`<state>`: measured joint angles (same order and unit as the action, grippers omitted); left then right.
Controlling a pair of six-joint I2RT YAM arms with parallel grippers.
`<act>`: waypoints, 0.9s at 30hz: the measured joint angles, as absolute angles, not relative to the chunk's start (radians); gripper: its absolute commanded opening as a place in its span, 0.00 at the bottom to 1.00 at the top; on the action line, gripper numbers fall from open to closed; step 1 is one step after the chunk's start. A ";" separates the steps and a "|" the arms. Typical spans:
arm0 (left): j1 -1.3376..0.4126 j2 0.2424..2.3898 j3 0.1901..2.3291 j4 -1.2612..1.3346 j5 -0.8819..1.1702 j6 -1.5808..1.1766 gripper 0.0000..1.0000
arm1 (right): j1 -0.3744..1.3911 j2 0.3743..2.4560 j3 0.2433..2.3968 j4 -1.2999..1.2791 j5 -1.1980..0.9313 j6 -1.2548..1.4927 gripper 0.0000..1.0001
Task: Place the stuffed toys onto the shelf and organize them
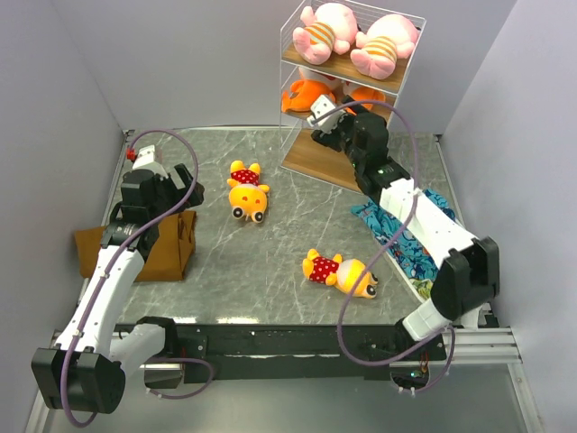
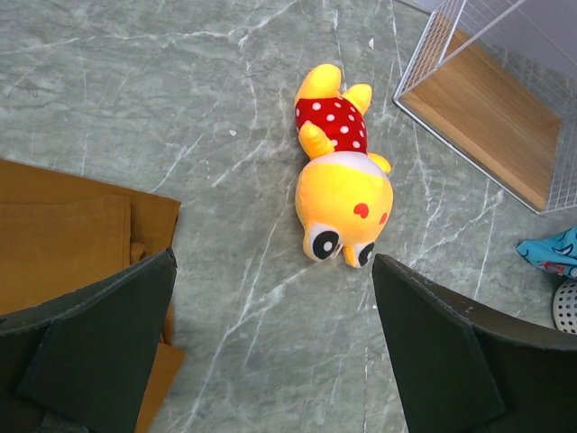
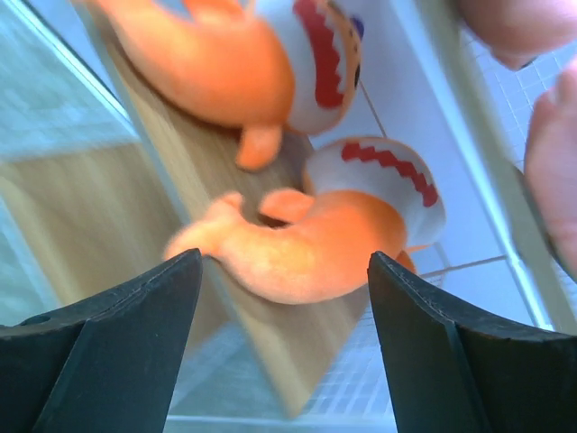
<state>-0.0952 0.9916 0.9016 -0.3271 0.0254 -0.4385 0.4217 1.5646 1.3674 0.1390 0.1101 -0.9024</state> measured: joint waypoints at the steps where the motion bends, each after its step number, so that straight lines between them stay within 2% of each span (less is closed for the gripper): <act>1: -0.095 0.992 0.902 -0.327 0.025 -0.439 0.96 | 0.440 1.541 1.367 0.125 0.119 -0.848 0.79; 4: -0.095 0.990 0.902 -0.327 0.020 -0.438 0.96 | 0.496 1.490 1.369 0.073 0.171 -0.665 0.73; 9: -0.095 0.982 0.902 -0.327 0.018 -0.439 0.96 | 0.591 1.438 1.393 -0.127 0.301 -0.248 0.71; 10: -0.095 0.982 0.902 -0.327 0.017 -0.439 0.96 | 0.601 1.420 1.378 -0.166 0.308 -0.163 0.66; 12: -0.095 0.982 0.902 -0.327 0.017 -0.439 0.96 | 0.614 1.359 1.298 -0.204 0.287 -0.004 0.64; 13: -0.095 0.982 0.902 -0.327 0.017 -0.439 0.96 | 0.621 1.319 1.235 -0.205 0.273 0.063 0.60; 17: -0.095 0.982 0.902 -0.327 0.018 -0.439 0.96 | 0.636 1.207 1.003 -0.270 0.239 0.338 0.59; 20: -0.095 0.982 0.902 -0.327 0.019 -0.439 0.96 | 0.641 1.216 0.926 -0.365 0.258 0.531 0.52; 27: -0.095 0.982 0.902 -0.327 0.033 -0.439 0.96 | 0.641 1.327 0.929 -0.683 0.332 0.930 0.55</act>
